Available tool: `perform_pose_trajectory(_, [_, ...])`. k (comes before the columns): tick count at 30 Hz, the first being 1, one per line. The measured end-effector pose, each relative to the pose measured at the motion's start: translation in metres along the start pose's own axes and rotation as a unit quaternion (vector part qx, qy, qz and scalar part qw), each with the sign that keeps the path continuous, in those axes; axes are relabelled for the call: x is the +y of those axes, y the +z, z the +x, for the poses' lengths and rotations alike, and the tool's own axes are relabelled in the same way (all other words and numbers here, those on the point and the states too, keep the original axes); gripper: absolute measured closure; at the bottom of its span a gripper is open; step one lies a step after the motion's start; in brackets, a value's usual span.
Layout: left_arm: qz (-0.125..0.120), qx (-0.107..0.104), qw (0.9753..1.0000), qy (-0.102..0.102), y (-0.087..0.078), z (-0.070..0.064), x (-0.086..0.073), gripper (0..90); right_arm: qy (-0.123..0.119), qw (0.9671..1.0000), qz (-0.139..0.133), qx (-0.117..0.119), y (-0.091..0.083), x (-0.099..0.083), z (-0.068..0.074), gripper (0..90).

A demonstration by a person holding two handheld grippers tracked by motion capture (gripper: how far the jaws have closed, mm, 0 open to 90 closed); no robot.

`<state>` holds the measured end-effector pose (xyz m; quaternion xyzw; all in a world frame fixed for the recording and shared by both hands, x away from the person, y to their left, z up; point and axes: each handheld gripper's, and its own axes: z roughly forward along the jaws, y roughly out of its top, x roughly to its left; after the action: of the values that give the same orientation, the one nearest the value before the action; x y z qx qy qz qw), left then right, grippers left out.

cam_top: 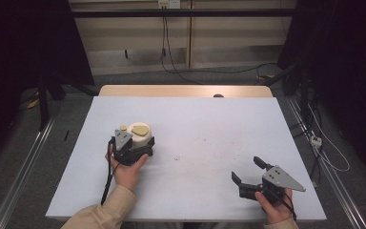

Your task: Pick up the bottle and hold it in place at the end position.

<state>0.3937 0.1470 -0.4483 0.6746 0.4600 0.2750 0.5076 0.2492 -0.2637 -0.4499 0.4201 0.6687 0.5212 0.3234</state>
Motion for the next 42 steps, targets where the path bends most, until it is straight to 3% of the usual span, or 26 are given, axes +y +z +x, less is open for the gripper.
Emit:
perform_pose_trajectory(7, [-0.004,-0.022,0.9997,-0.009,0.001,0.002,0.002,5.7,0.002,1.0,-0.001,0.001,0.0,0.0,0.0,4.9])
perform_pose_trajectory(19, [-0.003,-0.07,0.9974,0.017,0.006,-0.008,0.009,5.8,0.002,1.0,-0.002,0.003,0.0,0.0,0.0,5.0])
perform_pose_trajectory(42, [0.005,-0.118,0.9926,0.031,0.025,-0.022,0.021,5.9,0.0,1.0,-0.002,0.004,0.0,0.001,0.0,5.0])
